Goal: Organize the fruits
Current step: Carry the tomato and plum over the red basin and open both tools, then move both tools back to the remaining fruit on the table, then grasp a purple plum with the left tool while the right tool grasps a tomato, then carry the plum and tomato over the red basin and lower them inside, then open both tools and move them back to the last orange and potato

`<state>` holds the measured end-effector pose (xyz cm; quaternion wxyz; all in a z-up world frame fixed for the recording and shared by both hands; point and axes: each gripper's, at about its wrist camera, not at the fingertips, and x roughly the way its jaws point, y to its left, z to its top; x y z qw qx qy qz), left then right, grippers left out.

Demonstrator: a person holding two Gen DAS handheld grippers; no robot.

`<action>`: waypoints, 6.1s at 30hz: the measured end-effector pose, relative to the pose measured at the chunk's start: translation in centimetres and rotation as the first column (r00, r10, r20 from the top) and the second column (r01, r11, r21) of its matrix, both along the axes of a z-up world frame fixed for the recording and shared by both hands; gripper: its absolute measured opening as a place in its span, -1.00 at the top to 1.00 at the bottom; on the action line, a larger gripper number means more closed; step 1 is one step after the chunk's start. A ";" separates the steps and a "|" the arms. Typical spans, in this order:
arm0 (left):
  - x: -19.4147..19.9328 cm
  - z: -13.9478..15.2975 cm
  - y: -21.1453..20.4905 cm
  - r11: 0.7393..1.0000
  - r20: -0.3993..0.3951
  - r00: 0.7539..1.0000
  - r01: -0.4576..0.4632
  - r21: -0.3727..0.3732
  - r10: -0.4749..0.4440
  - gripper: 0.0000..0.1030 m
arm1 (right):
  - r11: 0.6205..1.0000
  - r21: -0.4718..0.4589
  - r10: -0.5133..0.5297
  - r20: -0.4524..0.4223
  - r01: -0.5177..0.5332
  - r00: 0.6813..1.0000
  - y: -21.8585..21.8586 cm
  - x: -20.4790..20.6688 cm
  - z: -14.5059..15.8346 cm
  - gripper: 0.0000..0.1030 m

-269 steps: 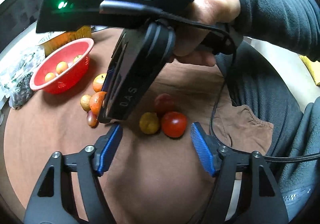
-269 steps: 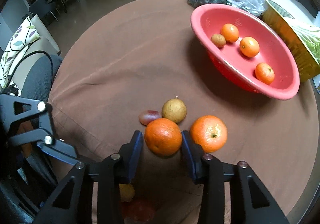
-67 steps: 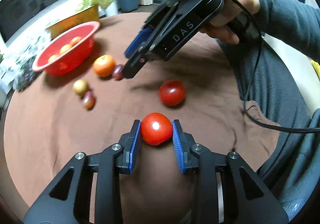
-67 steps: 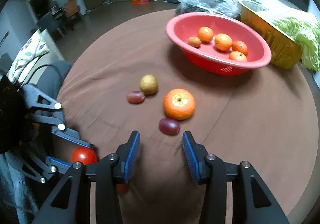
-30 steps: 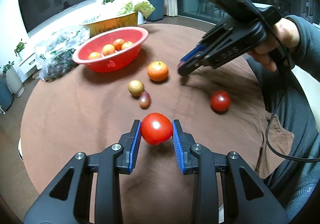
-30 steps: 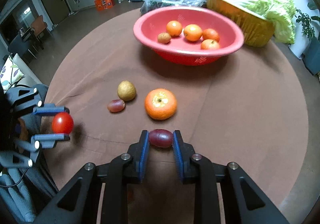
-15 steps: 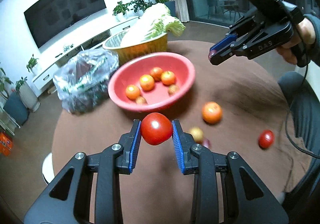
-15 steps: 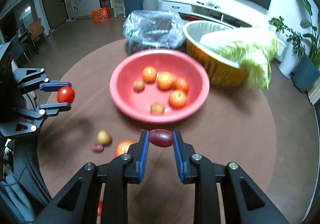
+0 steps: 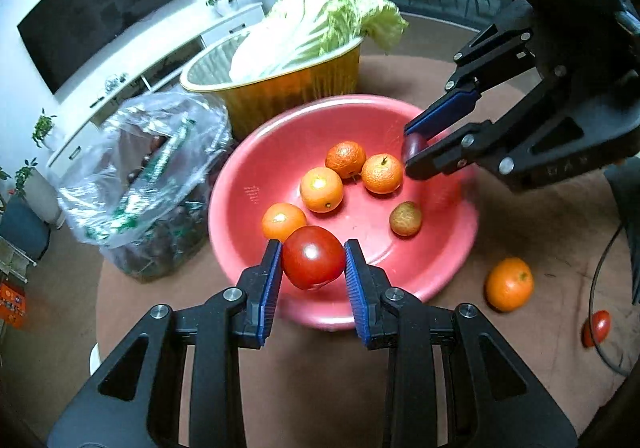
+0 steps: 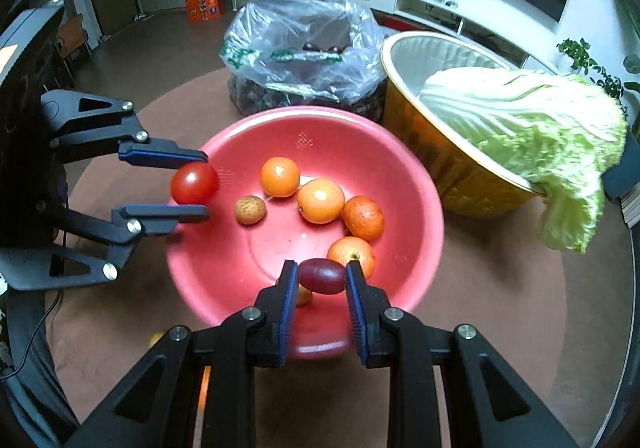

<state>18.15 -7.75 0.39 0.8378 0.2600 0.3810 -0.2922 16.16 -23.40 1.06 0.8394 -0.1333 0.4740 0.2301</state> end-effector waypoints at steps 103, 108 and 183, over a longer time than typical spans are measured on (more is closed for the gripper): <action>-14.3 -4.7 -0.4 0.993 -0.082 0.991 0.104 -0.062 -0.109 0.73 | 0.996 0.092 -0.011 -0.081 0.019 0.997 -1.4 -24.4 -6.0 0.37; -14.2 -4.1 -0.8 0.992 -0.072 0.991 0.111 -0.066 -0.115 0.72 | 0.996 0.091 -0.012 -0.080 0.019 0.997 -1.2 -24.3 -6.0 0.37; 3.8 -1.5 -0.3 0.999 -0.024 1.000 -0.002 -0.039 0.001 -0.29 | 1.000 -0.006 0.015 0.019 -0.015 1.000 -0.7 1.8 -1.8 0.01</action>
